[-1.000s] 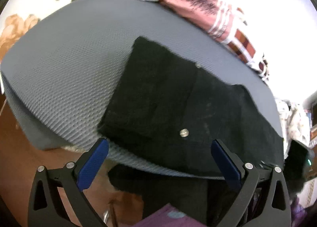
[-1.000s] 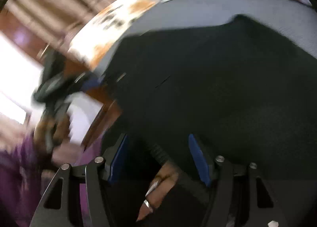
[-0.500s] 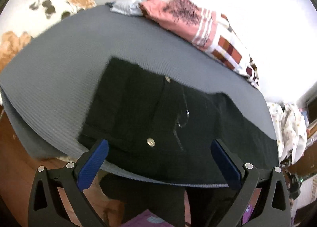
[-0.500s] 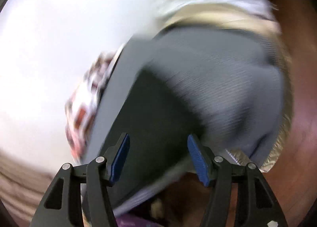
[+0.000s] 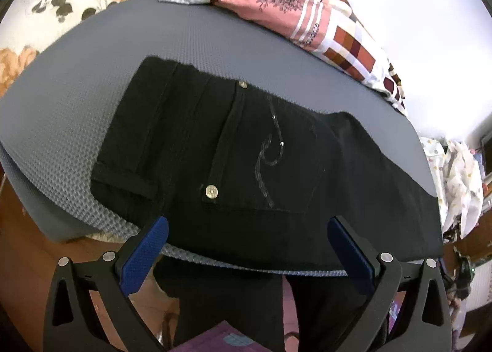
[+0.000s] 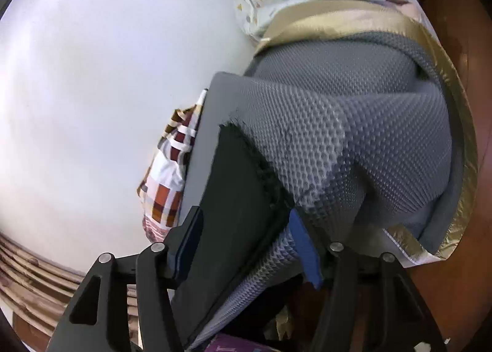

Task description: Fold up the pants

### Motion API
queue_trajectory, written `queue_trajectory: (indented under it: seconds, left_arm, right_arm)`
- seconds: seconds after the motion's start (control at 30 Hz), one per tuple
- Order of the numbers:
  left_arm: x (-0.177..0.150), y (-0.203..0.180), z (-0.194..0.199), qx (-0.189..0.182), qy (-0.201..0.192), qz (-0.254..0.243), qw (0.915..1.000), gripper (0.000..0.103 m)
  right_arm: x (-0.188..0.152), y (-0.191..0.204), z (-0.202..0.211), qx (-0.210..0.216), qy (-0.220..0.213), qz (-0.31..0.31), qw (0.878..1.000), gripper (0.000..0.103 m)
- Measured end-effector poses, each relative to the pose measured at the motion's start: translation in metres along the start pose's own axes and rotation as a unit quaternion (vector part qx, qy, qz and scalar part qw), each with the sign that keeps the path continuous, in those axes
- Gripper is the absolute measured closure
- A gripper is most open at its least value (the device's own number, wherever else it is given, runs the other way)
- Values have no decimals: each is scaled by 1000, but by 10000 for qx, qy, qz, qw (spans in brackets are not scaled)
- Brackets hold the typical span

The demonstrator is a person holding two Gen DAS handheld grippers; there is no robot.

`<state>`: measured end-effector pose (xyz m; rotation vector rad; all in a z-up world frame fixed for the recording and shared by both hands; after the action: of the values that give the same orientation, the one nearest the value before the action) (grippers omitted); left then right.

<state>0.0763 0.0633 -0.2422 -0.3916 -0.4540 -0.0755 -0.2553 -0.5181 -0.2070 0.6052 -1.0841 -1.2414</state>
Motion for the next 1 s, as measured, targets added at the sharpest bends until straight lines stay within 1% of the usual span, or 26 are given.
queue_trajectory:
  seconds: [0.1,0.23,0.3,0.33,0.4,0.43,0.47,0.5,0.53,0.6,0.67,0.73,0.77,0.87,0.9,0.93,0.97,1.0]
  left_arm:
    - [-2,1,-1,5,4,9,10000,0]
    - [-4,0,-3,21,42,-13,10000,0]
    - [-5,-2,-4,52,66,-55,9999,0]
    - [-5,-3,-3,62,61,-83,9999,0]
    - [-5,-4,0,52,-14,-107,9999,0]
    - [-4,-5,0,44,-41,-118,9999,0]
    - [-3,-6,0,41,-46,-124,9999,0]
    - [-3,-6,-1,38,-39,-129,9999,0]
    - [-4,-6,-1,32,-26,-134,9999,0]
    - [-6,-7,-2,26,3,-158,9999,0]
    - [-8,-8,-2,22,7,-203,9998,0]
    - [-8,-10,1,32,-28,-280,9996,0]
    - [-7,-12,2,36,-64,-324,9994,0]
    - [-7,-20,4,68,-144,-515,9985,0]
    - [-8,-23,4,98,-149,-601,9980,0]
    - [-9,-27,4,140,-167,-726,9971,0]
    - [-9,-31,5,208,-206,-867,9958,0]
    - [-9,-37,6,344,-274,-1087,9931,0]
  right_arm:
    - [0,-1,-5,79,20,-42,10000,50]
    - [1,-1,-8,123,9,-42,9999,51]
    - [1,-1,-8,61,32,-36,10000,52]
    - [1,-1,-5,-103,-12,12,9999,52]
    - [7,-1,6,-320,-246,95,9991,52]
    - [8,0,12,-295,-325,57,9990,52]
    - [8,4,15,-131,-334,-4,9994,52]
    - [7,10,14,24,-257,-13,9997,52]
    - [6,13,11,41,-187,24,9998,52]
    - [1,16,0,-29,55,130,9999,52]
    - [-3,10,-11,-202,186,88,9996,52]
    - [-5,2,-17,-235,197,-45,9995,52]
    - [-4,2,-18,-186,160,-73,9997,52]
    - [-3,5,-21,-163,165,-27,9997,54]
    - [-3,6,-24,-152,179,-15,9997,63]
    - [-4,8,-27,-166,213,18,9996,69]
    - [-6,8,-32,-322,261,117,9991,85]
    - [-7,7,-37,-482,299,153,9983,94]
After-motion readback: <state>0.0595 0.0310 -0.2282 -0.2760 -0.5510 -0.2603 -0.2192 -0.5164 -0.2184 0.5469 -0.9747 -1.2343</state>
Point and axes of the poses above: each gripper's, at about its wrist camera, not at the fingertips, and z roughly against the way its jaws point, y to its left, x to its top, the point moved 8 cm from there along -z, roughly the way its jaws point
